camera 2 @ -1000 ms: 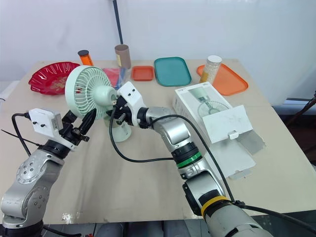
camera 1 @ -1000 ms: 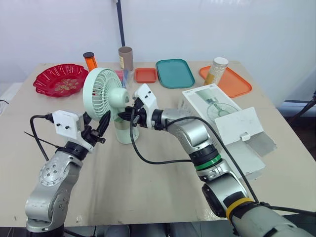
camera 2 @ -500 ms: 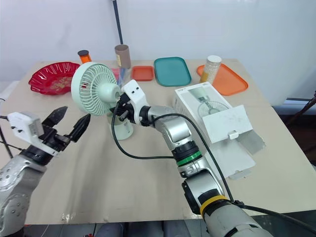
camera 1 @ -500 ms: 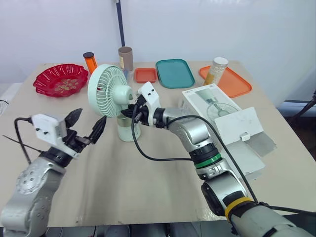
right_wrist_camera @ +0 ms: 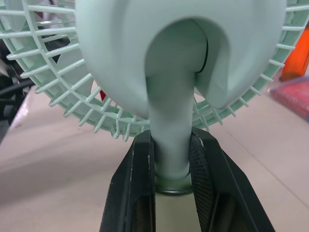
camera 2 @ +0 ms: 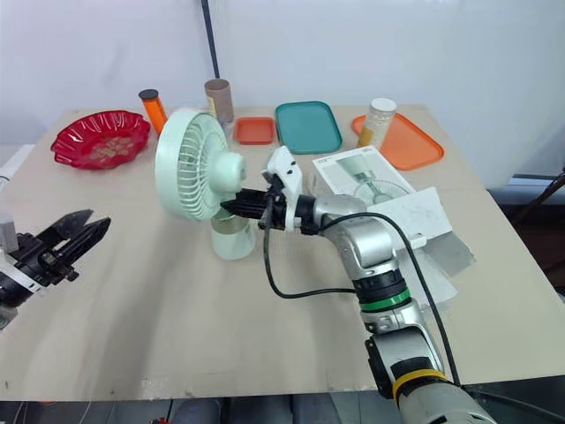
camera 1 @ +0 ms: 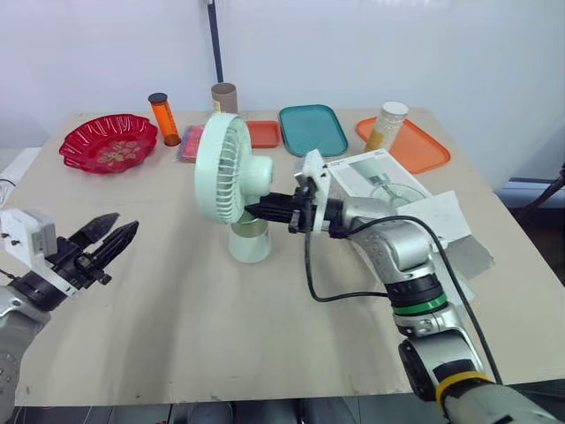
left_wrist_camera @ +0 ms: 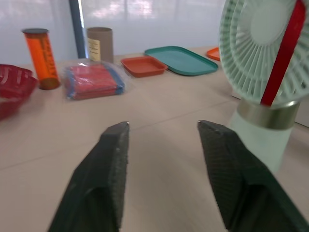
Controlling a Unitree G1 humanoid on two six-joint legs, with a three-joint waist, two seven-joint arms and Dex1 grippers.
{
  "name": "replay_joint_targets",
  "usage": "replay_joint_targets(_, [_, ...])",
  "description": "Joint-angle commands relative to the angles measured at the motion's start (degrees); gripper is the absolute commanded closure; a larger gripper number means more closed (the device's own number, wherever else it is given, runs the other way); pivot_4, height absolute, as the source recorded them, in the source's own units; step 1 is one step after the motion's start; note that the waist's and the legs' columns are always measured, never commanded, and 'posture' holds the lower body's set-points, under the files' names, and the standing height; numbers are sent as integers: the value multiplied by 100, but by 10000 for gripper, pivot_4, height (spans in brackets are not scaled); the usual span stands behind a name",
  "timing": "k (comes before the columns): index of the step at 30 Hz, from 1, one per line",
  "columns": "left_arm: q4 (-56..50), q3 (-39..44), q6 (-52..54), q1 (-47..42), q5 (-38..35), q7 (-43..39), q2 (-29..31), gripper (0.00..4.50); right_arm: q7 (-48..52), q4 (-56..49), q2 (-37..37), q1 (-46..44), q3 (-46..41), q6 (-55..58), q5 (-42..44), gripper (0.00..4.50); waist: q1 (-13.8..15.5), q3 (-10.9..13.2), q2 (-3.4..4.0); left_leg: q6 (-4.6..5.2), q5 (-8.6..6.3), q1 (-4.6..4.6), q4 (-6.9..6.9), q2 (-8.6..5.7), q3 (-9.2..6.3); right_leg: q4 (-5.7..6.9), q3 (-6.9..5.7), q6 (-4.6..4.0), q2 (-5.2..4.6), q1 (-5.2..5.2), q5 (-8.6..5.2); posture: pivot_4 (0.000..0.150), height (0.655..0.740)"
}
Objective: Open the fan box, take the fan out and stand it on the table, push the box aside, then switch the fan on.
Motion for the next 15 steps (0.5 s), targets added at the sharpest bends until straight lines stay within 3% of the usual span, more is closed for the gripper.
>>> replay_joint_targets(1, [134, -370, -140, -82, 51, -488, 43, 36594, 214, -1001, -100, 202, -325, 191, 714, 40894, 9, 0, 0, 0, 0, 0, -1, 0, -1, 0, -1, 0, 0, 0, 0, 1500, 7400])
replay_joint_targets(4, [231, -632, -171, -117, 118, -724, 37, 44491, 300, -1443, -256, 500, -322, 329, 960, 40894, 12, 0, -1, 1, -1, -2, -2, 1, 0, -1, 0, 0, -1, 0, -1, 1500, 7400])
replay_joint_targets(15, [458, -1703, -332, -543, 747, -904, -140, 44491, 383, -1791, -691, 1363, 286, -163, 490, 40894, 14, 0, -2, 1, -1, 1, 0, 2, 2, 0, 3, 0, 1, 1, -1, 1500, 7400])
